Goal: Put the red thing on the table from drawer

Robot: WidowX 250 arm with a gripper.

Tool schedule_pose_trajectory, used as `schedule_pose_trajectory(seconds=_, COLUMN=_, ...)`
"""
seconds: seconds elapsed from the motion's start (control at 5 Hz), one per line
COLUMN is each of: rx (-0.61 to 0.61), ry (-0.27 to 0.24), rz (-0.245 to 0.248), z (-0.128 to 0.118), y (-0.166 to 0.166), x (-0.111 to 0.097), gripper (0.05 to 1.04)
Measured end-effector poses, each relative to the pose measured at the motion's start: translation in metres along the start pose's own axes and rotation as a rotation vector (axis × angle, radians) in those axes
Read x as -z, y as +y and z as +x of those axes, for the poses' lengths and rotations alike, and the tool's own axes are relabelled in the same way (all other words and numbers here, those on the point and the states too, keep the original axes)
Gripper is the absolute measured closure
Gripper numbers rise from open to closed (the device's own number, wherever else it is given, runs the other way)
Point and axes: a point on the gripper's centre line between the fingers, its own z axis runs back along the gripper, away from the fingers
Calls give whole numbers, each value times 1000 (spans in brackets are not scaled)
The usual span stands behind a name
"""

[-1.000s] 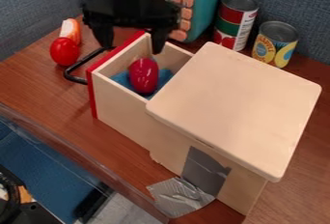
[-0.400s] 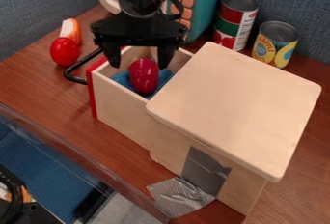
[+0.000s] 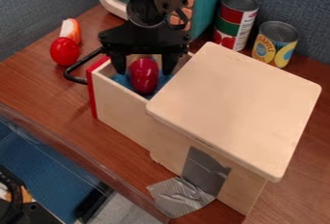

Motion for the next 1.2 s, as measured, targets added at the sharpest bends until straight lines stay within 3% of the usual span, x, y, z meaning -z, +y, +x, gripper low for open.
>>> schedule_pose_trajectory(seconds=0.6, rx=-20, ry=-16, rz=-1, z=5, y=1, x=11, gripper=84)
schedule_pose_trajectory(seconds=1.0, rx=-64, ry=0, rz=23, z=4, y=5, x=20, gripper=121)
schedule_pose_trajectory(seconds=1.2, rx=-89, ry=-1, rz=27, z=5, y=8, x=20, gripper=404)
